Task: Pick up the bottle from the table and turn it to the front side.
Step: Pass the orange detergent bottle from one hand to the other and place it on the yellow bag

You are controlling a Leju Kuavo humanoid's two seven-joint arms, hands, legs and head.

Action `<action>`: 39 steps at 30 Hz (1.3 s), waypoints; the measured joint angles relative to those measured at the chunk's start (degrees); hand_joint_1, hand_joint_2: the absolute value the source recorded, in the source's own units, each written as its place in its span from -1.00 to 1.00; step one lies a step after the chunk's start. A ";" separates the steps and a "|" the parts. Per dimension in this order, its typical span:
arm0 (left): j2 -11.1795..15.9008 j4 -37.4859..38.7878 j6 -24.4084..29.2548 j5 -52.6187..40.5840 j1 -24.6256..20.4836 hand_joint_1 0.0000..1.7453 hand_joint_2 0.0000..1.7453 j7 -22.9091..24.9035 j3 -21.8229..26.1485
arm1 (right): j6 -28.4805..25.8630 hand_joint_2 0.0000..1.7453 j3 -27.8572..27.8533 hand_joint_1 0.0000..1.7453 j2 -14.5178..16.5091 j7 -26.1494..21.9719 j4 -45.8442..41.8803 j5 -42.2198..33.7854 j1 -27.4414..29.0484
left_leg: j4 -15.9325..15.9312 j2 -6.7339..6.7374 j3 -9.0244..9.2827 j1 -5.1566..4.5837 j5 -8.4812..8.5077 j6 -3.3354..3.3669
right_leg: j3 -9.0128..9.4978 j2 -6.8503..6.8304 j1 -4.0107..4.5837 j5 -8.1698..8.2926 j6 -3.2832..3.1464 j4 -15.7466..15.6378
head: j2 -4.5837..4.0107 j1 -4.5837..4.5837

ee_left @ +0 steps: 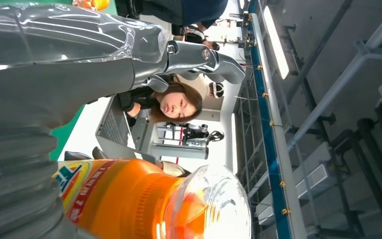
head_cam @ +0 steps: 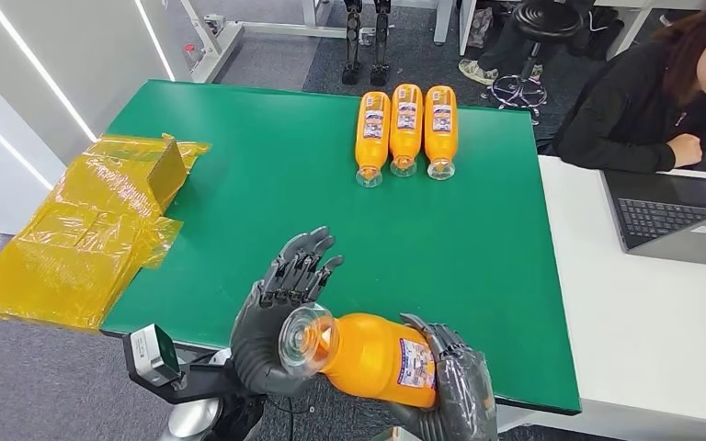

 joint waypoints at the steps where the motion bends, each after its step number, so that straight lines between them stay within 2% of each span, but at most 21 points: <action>1: 0.01 0.00 0.02 -0.08 -0.06 -1.00 1.00 -0.01 0.00 | 0.30 1.00 0.37 1.00 0.17 0.31 0.18 0.45 -0.20 | 0.00 0.00 0.00 0.00 0.00 0.00 | 0.00 0.00 0.00 0.00 0.00 0.00 | 0.00 0.00; 19: -0.03 0.14 -0.34 -0.52 -2.60 -0.96 1.00 0.24 -1.28 | 1.95 1.00 4.97 1.00 2.10 2.56 4.93 1.56 -5.34 | 0.01 0.00 0.01 0.00 0.01 -0.01 | -0.01 0.01 0.00 0.01 -0.01 0.00 | 0.00 0.01; 23: -0.02 0.44 -0.28 -0.61 -3.22 1.00 1.00 0.16 -1.48 | 2.71 1.00 5.54 1.00 2.36 3.18 5.67 1.59 -5.92 | 0.01 0.01 0.01 0.00 0.01 -0.01 | -0.01 0.01 0.00 0.01 -0.01 0.00 | 0.00 0.00; 32: -0.02 1.33 -0.16 -0.65 -3.65 1.00 1.00 -0.88 -1.49 | 2.78 1.00 5.82 1.00 3.21 4.15 6.24 1.80 -6.36 | 0.01 0.01 0.02 0.00 0.01 -0.01 | -0.01 0.02 0.00 0.01 -0.01 0.00 | 0.00 0.01; 39: -0.41 1.59 0.36 -0.61 -4.19 1.00 1.00 -1.09 -1.49 | 2.98 1.00 4.78 1.00 4.49 4.97 6.16 4.87 -6.56 | 0.01 0.00 0.01 0.00 0.01 -0.01 | 0.00 0.02 0.00 0.01 -0.01 0.00 | 0.00 0.01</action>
